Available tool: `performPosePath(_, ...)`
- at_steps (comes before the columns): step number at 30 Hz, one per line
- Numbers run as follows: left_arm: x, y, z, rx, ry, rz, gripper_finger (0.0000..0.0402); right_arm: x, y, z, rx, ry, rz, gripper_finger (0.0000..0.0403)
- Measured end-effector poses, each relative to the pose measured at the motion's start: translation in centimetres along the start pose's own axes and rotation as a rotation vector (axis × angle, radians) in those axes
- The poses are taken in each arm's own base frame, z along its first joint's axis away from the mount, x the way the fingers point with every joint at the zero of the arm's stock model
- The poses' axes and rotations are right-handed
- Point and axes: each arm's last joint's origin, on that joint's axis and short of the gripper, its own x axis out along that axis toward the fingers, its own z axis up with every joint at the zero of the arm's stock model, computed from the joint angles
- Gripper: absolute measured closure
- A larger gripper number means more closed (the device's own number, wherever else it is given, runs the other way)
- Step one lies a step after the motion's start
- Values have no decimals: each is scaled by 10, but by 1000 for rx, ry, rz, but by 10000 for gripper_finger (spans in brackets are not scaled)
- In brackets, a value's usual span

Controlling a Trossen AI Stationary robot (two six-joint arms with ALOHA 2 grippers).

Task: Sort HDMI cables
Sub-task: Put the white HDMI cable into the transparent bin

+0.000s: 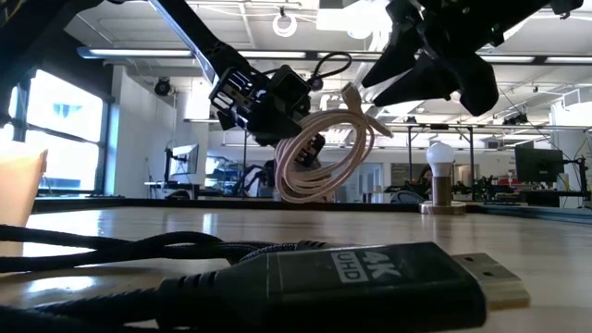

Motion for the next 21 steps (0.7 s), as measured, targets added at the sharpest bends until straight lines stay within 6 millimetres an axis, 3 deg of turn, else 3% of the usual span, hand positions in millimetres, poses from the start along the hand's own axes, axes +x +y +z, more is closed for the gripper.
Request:
performPosePath(5,4,-1,1,4,1,-11,387,4,4,0,7,-5,35,214)
performPosePath(12,6,-4,5,14,5,-7,387,26,16,-6,-25,67,45,213)
performPosePath(21,10,-6,15,41,-4,-15,387,41,13,-5,-15,35,-9,213)
